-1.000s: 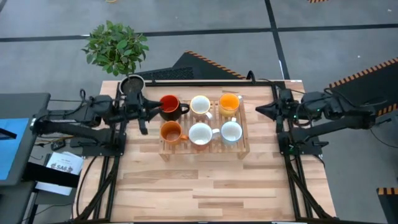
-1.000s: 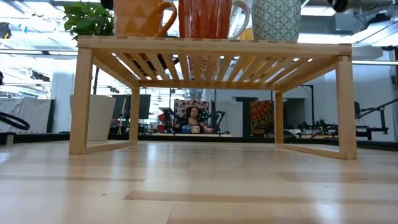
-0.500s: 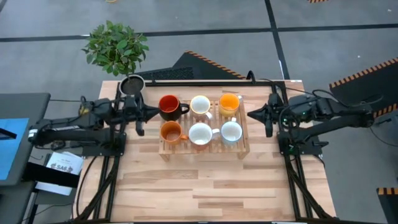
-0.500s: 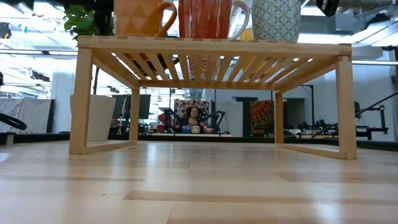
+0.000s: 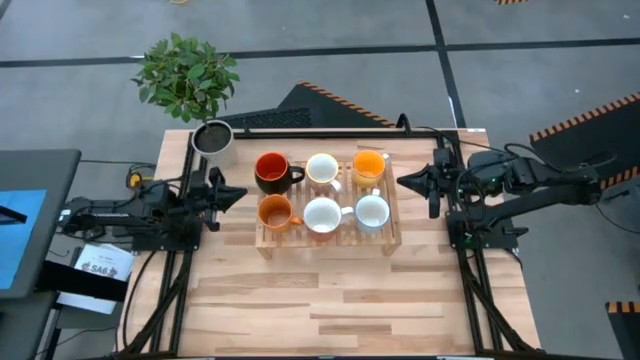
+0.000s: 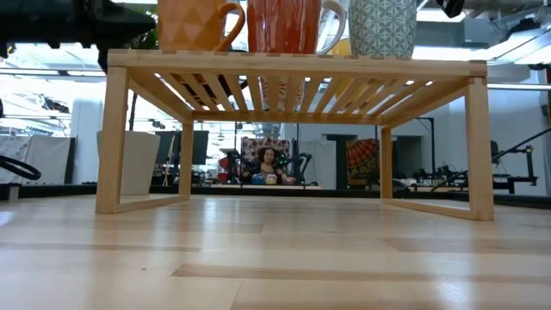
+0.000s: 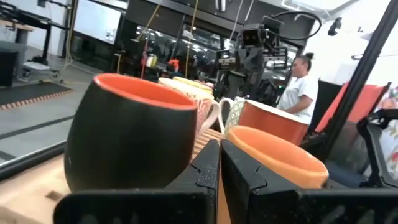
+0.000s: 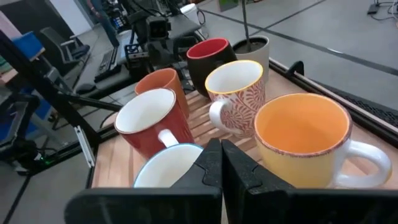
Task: Place coffee mugs
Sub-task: Return to Home Position
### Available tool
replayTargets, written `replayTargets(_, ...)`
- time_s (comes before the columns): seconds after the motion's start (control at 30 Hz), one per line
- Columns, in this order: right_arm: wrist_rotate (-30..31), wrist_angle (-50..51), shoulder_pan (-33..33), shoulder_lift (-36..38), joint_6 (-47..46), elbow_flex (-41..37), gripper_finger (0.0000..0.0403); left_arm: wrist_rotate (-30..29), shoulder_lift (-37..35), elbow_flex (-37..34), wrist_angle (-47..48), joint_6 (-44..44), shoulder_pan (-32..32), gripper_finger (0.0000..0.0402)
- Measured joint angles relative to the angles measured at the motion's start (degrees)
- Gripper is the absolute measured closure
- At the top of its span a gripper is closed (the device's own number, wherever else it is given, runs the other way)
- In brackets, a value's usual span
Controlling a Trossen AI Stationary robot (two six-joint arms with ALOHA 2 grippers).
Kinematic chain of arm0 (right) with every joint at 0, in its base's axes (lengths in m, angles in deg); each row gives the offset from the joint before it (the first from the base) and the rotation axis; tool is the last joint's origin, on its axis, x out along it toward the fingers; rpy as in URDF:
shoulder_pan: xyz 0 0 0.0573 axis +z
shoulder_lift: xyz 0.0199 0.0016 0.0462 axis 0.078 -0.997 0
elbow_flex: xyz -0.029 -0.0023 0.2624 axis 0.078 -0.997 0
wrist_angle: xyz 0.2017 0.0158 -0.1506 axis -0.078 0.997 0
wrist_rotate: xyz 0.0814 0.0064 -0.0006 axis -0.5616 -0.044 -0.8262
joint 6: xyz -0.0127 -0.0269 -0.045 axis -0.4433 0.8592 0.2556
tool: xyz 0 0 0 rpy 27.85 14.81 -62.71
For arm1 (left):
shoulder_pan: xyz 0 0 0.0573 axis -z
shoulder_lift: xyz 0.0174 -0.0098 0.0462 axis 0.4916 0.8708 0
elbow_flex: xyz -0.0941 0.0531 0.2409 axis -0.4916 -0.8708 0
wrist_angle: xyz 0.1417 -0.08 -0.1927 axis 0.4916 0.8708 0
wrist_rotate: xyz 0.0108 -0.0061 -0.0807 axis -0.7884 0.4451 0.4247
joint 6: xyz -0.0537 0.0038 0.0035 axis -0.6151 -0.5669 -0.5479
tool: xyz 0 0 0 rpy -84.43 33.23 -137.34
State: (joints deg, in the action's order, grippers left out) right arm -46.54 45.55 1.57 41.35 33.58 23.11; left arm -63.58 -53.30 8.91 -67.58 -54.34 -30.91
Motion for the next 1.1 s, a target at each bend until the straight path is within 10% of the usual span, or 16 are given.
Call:
replayTargets(0.4, -0.01, -2.71, 0.0, 0.02, -1.6, 0.0, 0.0386, -0.37, -12.63, -8.36, 1.72, 5.05, 2.62, 0.0401)
replayTargets(1.1, -6.71, 5.49, -0.02, 6.75, 5.1, 0.02, 0.0385, 2.03, -12.2, -10.59, 7.03, 0.55, 2.72, 0.0401)
